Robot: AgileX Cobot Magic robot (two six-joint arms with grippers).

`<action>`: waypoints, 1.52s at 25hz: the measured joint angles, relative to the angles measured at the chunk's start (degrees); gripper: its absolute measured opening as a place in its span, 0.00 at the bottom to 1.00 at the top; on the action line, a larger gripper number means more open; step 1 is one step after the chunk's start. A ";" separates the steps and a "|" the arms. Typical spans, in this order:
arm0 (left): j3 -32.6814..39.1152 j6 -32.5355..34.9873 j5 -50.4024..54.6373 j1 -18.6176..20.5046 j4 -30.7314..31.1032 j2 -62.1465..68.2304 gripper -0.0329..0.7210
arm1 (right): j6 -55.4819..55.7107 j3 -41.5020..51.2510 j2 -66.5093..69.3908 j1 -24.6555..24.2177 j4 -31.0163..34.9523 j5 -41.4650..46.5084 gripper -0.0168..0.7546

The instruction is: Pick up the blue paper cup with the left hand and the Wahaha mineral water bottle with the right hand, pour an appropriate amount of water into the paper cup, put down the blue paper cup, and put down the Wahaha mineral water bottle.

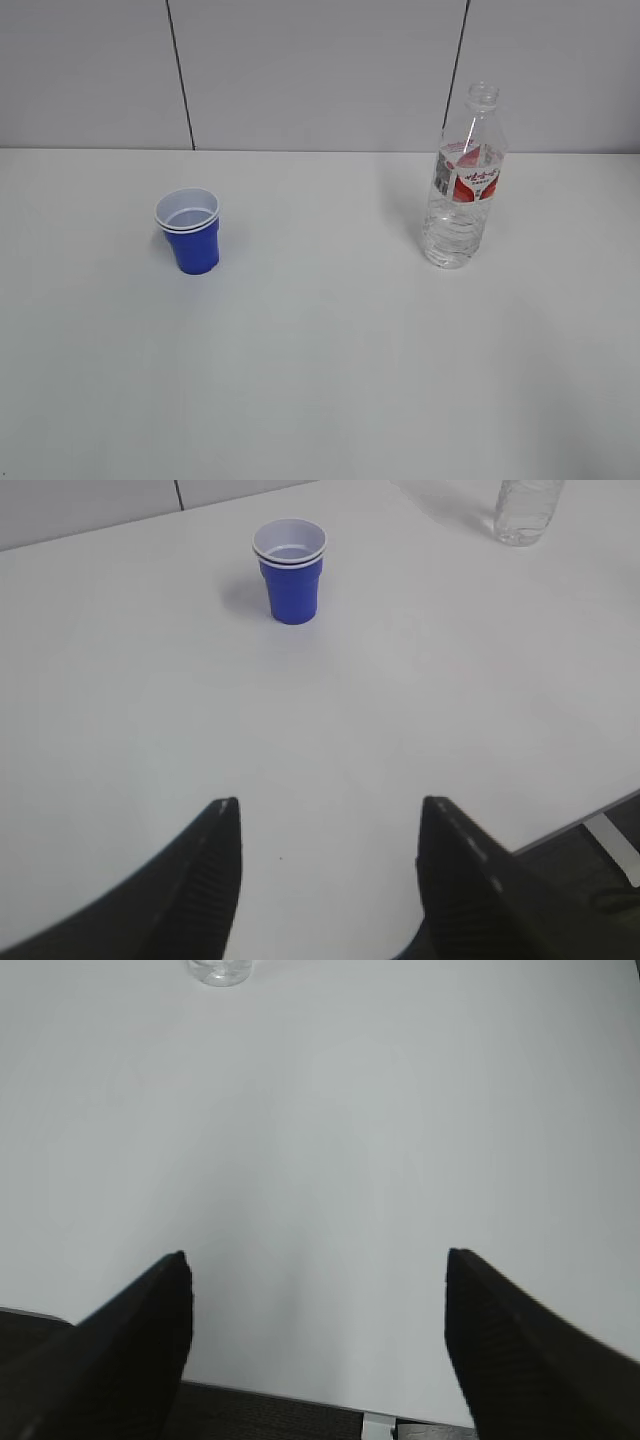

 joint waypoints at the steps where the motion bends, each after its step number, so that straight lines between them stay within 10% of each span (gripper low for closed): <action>1: 0.00 0.00 0.00 0.00 0.00 0.00 0.61 | 0.00 0.00 0.00 0.00 0.00 0.00 0.78; 12: 0.00 0.00 0.00 0.54 0.00 0.00 0.58 | 0.00 0.00 0.00 0.00 0.00 0.00 0.78; 27: 0.00 0.00 0.00 18.21 0.00 0.00 0.58 | 0.00 0.00 -5.49 -2.03 0.00 -0.12 0.78; 38: 0.00 0.00 0.00 20.28 0.00 0.00 0.58 | 0.03 0.00 -6.61 -3.84 0.00 -0.12 0.78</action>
